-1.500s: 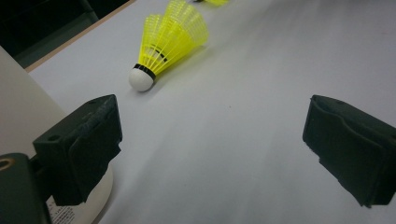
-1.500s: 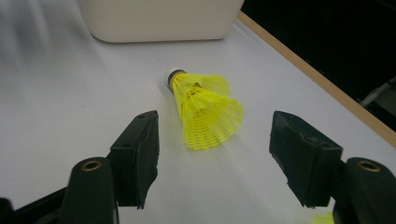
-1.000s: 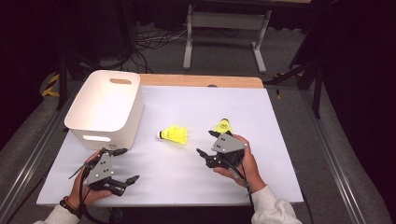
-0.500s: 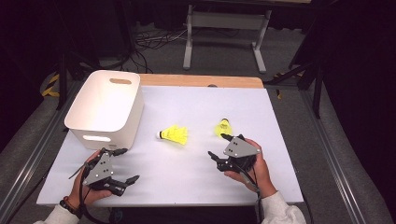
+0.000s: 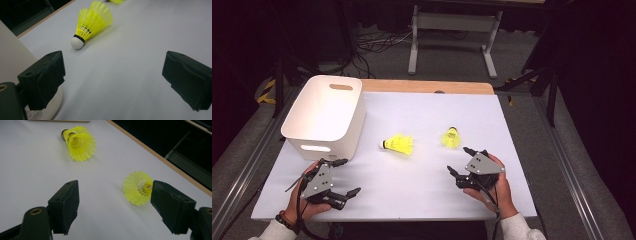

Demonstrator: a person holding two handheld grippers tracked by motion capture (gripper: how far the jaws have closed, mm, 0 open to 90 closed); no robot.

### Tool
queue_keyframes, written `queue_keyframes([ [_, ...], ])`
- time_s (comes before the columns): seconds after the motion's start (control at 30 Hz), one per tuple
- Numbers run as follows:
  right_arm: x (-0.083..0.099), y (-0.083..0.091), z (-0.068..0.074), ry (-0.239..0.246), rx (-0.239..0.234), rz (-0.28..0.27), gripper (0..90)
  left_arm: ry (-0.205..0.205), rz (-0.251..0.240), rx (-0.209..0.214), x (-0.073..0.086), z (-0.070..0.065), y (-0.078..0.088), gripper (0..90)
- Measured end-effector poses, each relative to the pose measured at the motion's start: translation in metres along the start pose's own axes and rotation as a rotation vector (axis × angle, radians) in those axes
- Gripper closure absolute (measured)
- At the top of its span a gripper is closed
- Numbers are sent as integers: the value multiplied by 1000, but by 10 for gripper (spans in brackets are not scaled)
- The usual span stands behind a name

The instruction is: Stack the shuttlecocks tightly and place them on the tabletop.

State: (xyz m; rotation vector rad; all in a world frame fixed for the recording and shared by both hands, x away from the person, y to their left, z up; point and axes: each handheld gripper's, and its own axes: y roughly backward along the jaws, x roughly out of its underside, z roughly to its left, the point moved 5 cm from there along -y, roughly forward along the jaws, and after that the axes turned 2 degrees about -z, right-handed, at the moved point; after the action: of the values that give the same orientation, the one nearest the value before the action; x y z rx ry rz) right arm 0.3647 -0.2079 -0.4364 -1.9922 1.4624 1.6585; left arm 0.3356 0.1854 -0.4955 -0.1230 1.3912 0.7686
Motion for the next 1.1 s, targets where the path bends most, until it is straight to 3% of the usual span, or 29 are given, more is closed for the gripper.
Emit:
queue_keyframes([
  [0.53,38,13,-16,-111,52,-24,202,-4,0,-1,-1,-1,0,54],
  [0.77,46,1,-18,-107,71,9,191,-1,6,0,1,0,-1,54],
  [1.1,42,-21,-31,-129,79,49,165,0,17,1,3,0,-3,50],
])
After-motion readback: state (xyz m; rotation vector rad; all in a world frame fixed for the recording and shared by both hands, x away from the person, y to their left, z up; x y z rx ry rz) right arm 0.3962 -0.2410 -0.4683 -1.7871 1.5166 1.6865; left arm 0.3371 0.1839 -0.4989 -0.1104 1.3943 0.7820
